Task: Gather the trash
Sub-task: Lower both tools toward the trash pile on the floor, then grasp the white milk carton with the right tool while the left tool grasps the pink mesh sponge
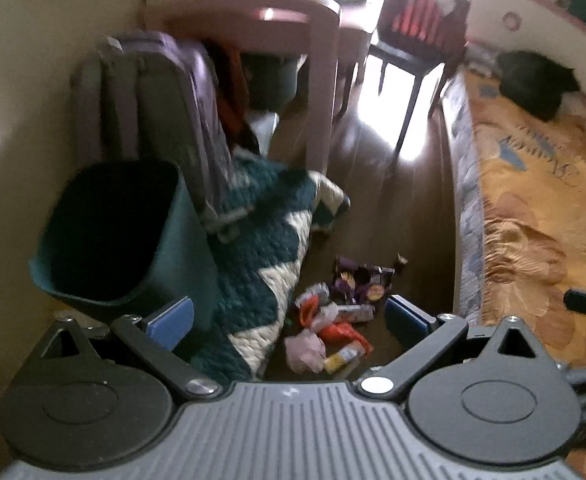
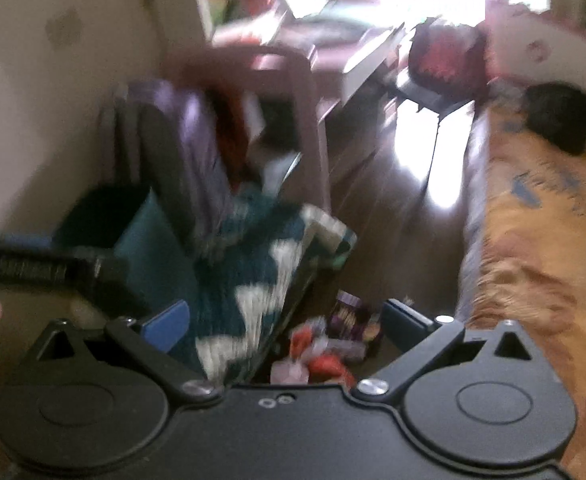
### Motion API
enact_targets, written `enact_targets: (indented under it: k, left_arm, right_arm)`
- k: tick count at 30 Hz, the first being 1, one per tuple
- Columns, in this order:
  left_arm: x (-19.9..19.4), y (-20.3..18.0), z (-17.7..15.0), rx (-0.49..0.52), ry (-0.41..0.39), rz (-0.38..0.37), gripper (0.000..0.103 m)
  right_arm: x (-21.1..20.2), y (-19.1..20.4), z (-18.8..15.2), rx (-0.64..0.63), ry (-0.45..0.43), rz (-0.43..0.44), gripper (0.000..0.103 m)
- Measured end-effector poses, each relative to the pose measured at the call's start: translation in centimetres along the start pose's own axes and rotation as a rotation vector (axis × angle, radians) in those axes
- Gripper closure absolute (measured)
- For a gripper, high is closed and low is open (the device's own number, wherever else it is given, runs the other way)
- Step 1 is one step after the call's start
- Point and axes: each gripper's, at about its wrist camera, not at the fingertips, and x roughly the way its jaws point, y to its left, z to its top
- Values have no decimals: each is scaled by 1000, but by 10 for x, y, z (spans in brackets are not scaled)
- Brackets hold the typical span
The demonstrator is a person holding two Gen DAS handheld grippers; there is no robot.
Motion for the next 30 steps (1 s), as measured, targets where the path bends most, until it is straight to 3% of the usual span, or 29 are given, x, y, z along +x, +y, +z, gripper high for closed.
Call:
enact_targets:
  k: [5,11,17,22,26,28,30]
  left_arm:
    - [78,-24,-5,43,97,1,1]
    - [204,-54,-36,205,185,-46,1]
    - [346,-84,-95,311,249,12,2]
    - [454,-99,-151,314,327,46,5]
    - [524,-97,-184,260,382,107,8]
    - [551,-94,-195,220,411,140,18]
    - [576,-95,-201,204,416,163,21]
  right_arm:
    - [73,-39,-19,-51,121,30,1]
    - [181,-68,-79,-24,255,6,12]
    - [293,-114,-161,161,358,-88,15]
    - [384,-159,-232,311,437,-172,22]
    - [446,-184,-277,347,505,-177,26]
    - [471,-194,-292,390,521,-179,27]
    - [494,-205,-306,448,522,-174,31]
